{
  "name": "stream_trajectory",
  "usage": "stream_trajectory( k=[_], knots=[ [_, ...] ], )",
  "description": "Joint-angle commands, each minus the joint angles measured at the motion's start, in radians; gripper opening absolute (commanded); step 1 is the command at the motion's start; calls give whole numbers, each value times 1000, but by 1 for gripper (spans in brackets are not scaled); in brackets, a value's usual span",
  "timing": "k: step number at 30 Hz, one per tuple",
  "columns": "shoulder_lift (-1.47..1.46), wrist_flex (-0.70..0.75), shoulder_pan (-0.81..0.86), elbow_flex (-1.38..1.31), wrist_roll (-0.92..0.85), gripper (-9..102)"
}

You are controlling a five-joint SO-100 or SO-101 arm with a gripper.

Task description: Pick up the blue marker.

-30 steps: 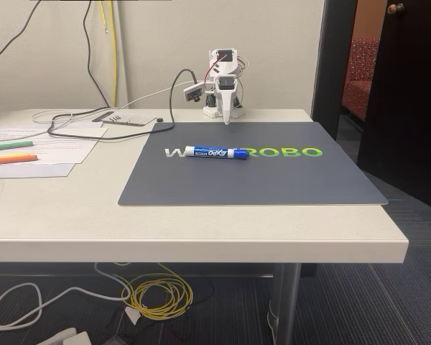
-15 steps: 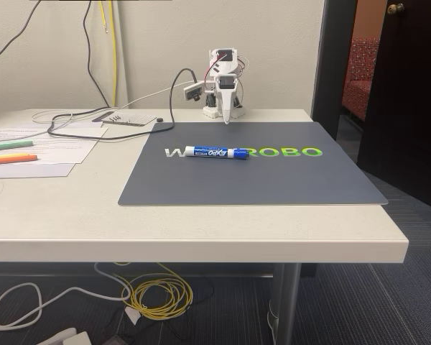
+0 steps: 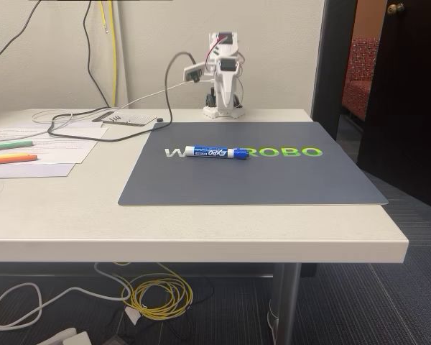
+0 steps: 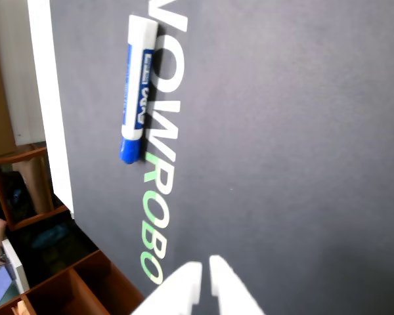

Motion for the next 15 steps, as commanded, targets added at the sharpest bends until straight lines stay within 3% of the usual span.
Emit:
stream_trajectory(
  k=[1,5,11,15],
  knots=[
    [-213,51,2,-244,-37,0],
    [-500,152,0,-560,-137,0],
    [-1014,425,26,-1218,-380,0],
    [-1161,425,28,-1382,-500,0]
  ],
)
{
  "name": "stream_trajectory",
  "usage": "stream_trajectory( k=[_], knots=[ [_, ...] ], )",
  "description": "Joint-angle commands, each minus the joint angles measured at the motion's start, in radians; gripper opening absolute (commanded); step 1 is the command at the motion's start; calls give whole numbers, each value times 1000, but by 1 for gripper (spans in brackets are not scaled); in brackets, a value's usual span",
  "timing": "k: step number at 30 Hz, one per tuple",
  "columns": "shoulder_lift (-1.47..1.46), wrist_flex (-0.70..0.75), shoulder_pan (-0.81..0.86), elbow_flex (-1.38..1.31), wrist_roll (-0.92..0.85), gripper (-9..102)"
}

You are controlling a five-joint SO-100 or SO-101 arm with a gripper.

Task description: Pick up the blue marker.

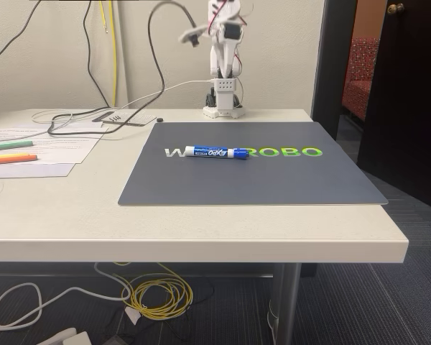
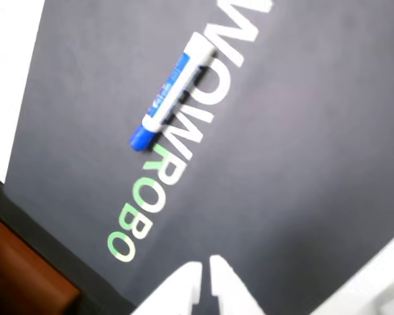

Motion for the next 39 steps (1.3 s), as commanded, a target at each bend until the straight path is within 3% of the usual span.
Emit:
stream_trajectory(
  k=[1,13,18,26,39],
  knots=[
    [-114,-12,-2,-179,-109,0],
    [-376,-212,21,-195,-206,4],
    [-445,-126,63,-198,-135,17],
    [-523,-100,72,-186,-20,18],
    [-687,-285,34,-201,218,28]
  ],
)
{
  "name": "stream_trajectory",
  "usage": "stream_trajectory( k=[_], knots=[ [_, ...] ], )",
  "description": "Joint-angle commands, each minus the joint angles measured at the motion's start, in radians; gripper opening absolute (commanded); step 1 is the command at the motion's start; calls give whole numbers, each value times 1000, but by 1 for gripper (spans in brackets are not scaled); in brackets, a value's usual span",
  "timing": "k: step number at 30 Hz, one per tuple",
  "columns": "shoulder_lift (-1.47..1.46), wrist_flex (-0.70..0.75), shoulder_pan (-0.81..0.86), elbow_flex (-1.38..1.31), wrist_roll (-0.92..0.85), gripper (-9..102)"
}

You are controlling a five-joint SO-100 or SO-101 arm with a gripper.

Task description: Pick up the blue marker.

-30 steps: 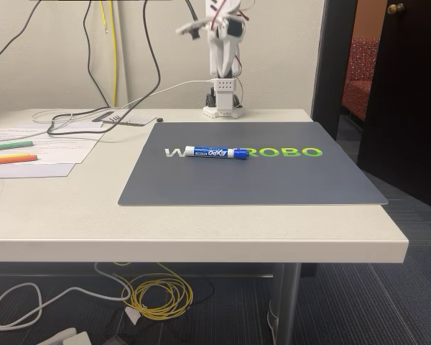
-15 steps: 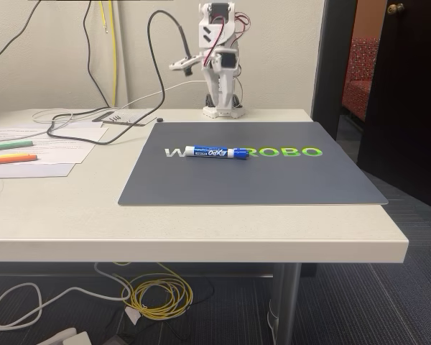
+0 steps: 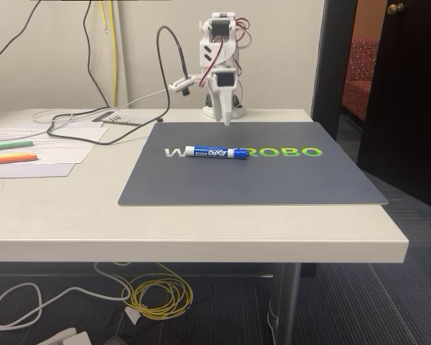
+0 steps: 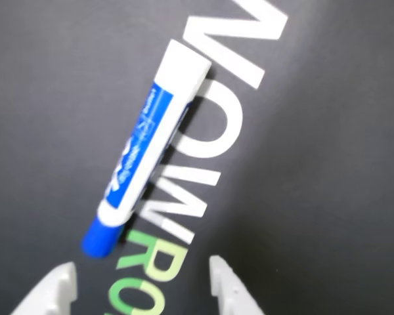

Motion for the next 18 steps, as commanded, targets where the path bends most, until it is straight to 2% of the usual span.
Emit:
stream_trajectory(
  k=[1,9,18],
  knots=[
    [-21,-67,-9,-46,40,29],
    [-193,-14,11,-250,91,29],
    [-222,-49,23,-259,91,28]
  ],
)
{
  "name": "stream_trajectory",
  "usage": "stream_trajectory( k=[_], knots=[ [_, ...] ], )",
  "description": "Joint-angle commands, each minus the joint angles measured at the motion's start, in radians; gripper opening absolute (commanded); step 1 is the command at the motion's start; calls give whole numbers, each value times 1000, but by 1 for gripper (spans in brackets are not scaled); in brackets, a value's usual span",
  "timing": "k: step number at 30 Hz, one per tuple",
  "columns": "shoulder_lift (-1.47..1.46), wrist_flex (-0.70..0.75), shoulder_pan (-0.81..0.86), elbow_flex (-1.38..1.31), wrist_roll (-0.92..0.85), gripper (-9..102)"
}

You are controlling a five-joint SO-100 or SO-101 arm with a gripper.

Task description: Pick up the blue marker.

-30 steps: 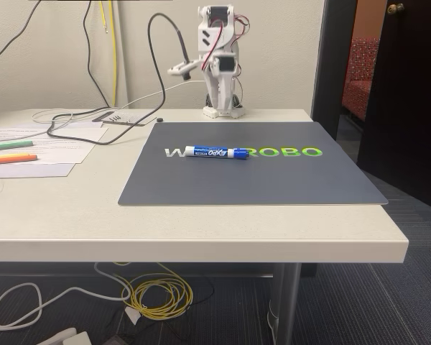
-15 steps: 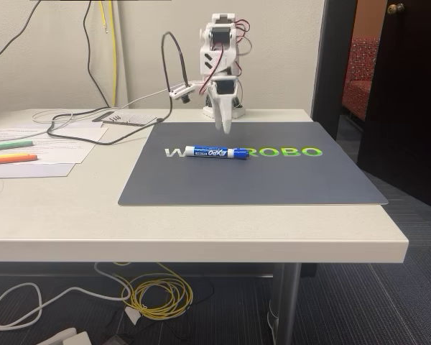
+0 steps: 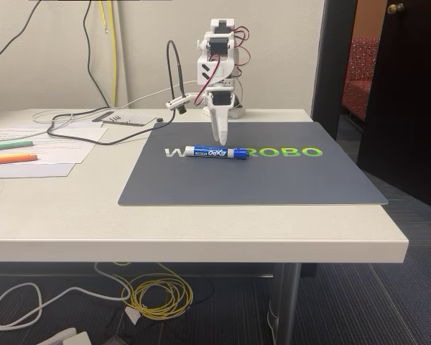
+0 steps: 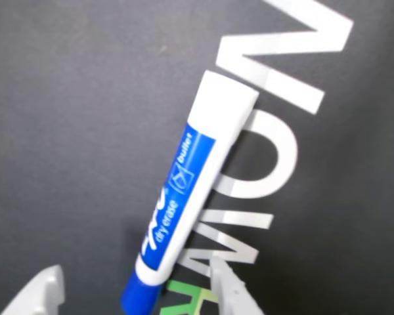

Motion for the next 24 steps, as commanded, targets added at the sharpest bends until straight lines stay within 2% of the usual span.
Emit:
stream_trajectory(
  k=[1,24],
  knots=[
    [8,-3,8,-44,6,28],
    [-78,-3,17,-61,3,25]
  ],
)
